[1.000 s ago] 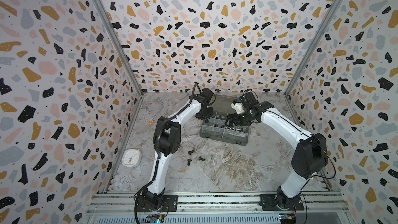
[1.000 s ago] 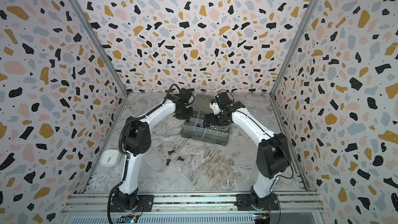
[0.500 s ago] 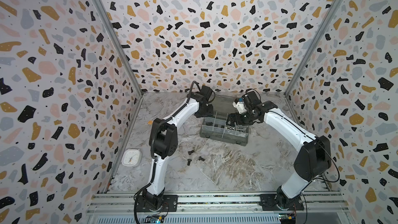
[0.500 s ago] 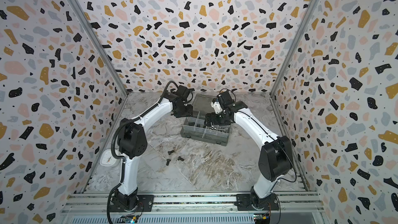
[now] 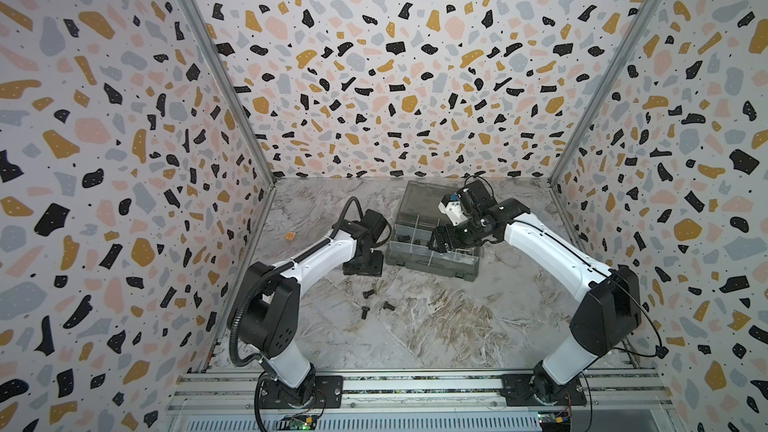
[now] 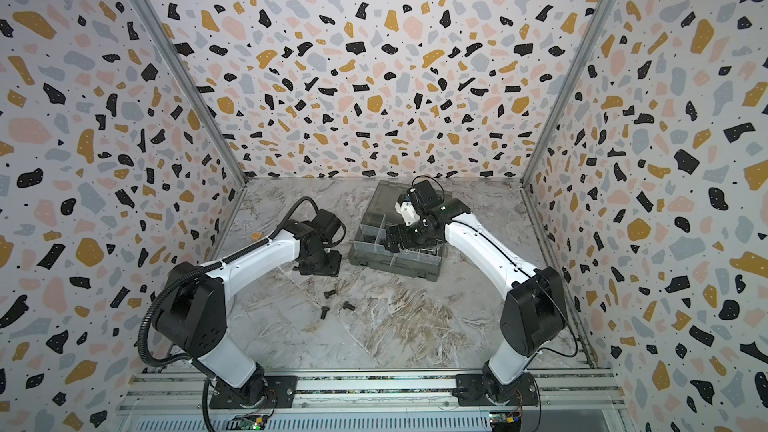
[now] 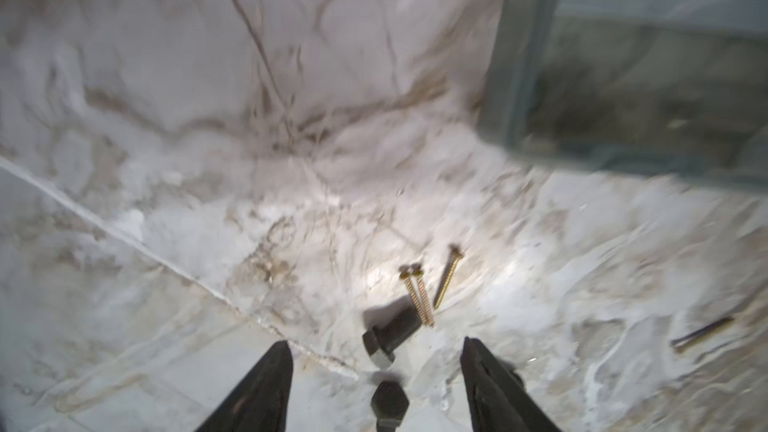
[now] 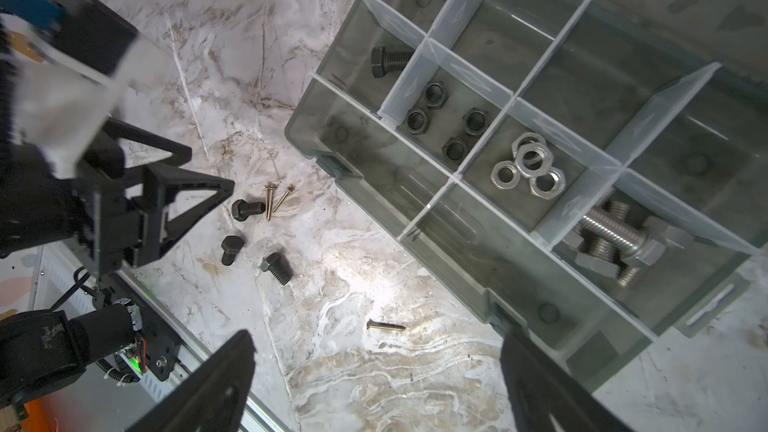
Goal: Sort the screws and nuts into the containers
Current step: 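Move the left gripper to a black bolt beside the brass screws and grasp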
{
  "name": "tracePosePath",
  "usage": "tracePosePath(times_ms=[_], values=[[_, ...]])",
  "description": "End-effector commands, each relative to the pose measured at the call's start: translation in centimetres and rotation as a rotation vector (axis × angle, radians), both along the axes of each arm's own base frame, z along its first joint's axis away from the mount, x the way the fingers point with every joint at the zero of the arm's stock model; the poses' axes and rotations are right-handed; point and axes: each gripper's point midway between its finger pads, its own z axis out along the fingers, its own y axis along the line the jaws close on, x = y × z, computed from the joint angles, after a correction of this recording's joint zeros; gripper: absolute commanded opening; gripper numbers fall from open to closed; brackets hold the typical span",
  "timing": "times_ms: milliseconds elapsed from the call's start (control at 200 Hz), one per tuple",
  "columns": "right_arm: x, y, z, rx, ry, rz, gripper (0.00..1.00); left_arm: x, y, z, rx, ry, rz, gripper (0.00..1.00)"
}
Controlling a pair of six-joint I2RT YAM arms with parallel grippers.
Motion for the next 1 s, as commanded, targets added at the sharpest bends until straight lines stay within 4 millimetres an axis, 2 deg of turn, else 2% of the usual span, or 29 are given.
tracePosePath(times_ms=[0, 230, 426, 551, 996], values=[[-1.0, 0.3, 0.2, -0.018, 0.004, 0.020, 0.94, -0.4, -0.2, 0.5, -0.030, -0.039, -0.033, 0.66], [-2.4, 0.6, 0.3, -0.028, 0.007, 0.047, 0.94, -2.1, -0.2, -2.0, -0.049, 0.022, -0.049, 0.65], [-4.7, 1.6, -0.4, -0.030, 0.036, 0.106, 0.94, -2.4, -0.5, -2.9, -0.067, 0.035, -0.054, 0.63], [-6.0, 2.1, -1.0, -0.036, 0.052, 0.138, 0.94, -2.5, -0.5, -3.4, -0.064, 0.045, -0.056, 0.58], [-7.9, 0.4, -2.0, -0.048, 0.079, 0.096, 0.94, -3.8, 0.0, -5.9, -0.052, 0.097, -0.072, 0.49]])
